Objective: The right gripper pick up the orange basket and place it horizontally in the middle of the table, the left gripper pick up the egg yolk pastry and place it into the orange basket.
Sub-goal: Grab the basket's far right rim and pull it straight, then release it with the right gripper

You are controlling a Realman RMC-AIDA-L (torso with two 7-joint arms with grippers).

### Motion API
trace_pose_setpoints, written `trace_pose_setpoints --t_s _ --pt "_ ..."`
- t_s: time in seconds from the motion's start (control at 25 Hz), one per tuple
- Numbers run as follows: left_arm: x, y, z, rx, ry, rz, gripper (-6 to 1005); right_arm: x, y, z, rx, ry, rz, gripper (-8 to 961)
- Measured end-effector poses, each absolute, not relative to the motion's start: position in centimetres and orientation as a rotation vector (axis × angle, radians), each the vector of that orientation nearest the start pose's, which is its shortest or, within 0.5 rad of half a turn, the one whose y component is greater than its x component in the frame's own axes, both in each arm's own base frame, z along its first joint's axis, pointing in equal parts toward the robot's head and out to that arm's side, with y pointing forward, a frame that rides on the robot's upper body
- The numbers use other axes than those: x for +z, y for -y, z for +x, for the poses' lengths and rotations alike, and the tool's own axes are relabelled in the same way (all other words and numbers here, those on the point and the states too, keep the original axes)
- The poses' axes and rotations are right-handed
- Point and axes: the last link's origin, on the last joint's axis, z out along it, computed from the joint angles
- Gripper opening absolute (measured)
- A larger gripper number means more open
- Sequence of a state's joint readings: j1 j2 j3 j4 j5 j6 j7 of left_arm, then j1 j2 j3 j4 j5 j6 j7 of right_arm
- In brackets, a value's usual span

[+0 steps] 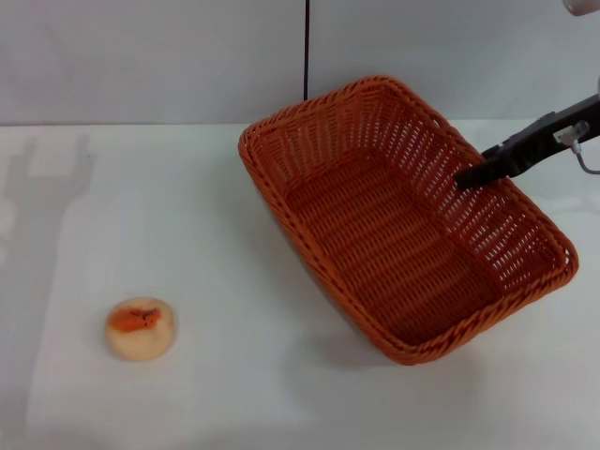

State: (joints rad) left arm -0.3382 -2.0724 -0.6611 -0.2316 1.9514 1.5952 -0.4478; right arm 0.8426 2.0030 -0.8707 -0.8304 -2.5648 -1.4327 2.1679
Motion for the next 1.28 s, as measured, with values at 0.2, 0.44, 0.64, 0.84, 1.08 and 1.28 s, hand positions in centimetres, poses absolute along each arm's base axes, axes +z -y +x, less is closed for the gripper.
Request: trace_pose_setpoints --t_s 0.2,0.44,0.64,0.84,1.08,1.28 --pt "2.88 -28.84 -31.43 -1.235 0.579 -1.241 784 2.8 -41.56 20.95 -0.154 -0.965 -2.656 627" --pt "2.98 -28.86 -31.5 -1.234 0.58 -1.233 784 2.71 -41.46 20.92 -0.175 -0.96 -2.672 361" --pt "3.02 -29.02 -31.4 -1.237 0.578 -1.23 784 2.63 -41.43 21.16 -0.181 -0.973 -2.673 253" --pt "2.96 -29.35 -31.23 -1.239 0.581 -1.235 785 2.64 -41.38 21.25 -0.175 -0.976 -2.672 221" --pt "2.92 -29.46 -31.21 -1.237 0.584 -1.237 785 2.73 -41.37 21.28 -0.159 -0.986 -2.67 217" --pt "2.84 -29.54 -31.28 -1.232 0.592 -1.24 785 2.74 -41.34 21.18 -0.142 -0.989 -2.674 213"
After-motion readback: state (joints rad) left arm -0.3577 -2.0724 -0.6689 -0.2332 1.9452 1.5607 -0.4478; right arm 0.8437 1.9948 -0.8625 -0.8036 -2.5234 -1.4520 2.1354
